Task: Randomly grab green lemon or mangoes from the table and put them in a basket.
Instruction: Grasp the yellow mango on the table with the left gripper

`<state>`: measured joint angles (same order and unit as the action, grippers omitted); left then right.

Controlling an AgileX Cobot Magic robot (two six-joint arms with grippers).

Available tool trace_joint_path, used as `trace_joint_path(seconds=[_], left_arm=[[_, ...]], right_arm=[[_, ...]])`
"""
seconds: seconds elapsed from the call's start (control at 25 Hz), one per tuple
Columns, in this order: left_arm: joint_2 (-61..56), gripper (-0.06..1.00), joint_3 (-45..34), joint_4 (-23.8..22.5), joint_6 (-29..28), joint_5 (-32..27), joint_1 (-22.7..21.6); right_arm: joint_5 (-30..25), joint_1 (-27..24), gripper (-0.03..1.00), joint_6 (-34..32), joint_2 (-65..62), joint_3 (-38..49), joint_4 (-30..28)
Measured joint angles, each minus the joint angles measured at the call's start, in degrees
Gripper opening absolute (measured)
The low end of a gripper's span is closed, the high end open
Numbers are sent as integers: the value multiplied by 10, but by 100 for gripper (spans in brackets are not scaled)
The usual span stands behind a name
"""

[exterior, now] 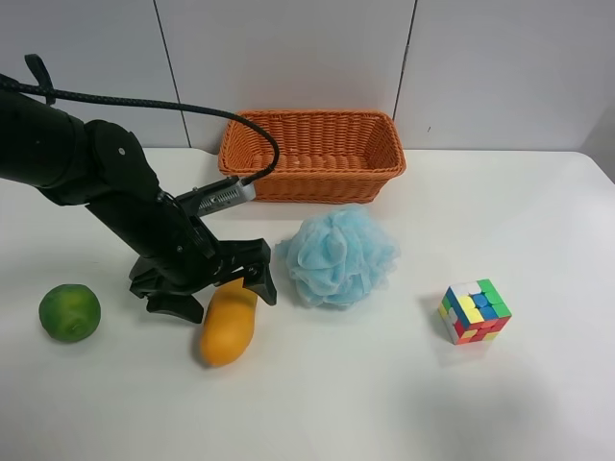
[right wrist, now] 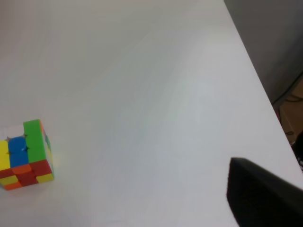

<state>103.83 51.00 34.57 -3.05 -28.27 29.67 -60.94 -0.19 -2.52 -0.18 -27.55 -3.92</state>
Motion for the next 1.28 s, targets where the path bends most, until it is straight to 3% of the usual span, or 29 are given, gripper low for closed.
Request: trace_joint_path(seconds=[0.88, 0.96, 1.04, 1.08, 1.28], left_arm=[[33, 94, 0, 2, 8, -12, 9], [33, 86, 0, 2, 9, -13, 9], [33, 66, 0, 2, 9, -14, 9], [33, 61, 0, 3, 10, -14, 9], [33, 62, 0, 3, 11, -15, 9]], right_arm=[[0, 0, 97, 0, 0, 0, 0], [0, 0, 97, 0, 0, 0, 0], [0, 0, 97, 0, 0, 0, 0], [0, 0, 97, 0, 0, 0, 0], [0, 0, 97, 0, 0, 0, 0]])
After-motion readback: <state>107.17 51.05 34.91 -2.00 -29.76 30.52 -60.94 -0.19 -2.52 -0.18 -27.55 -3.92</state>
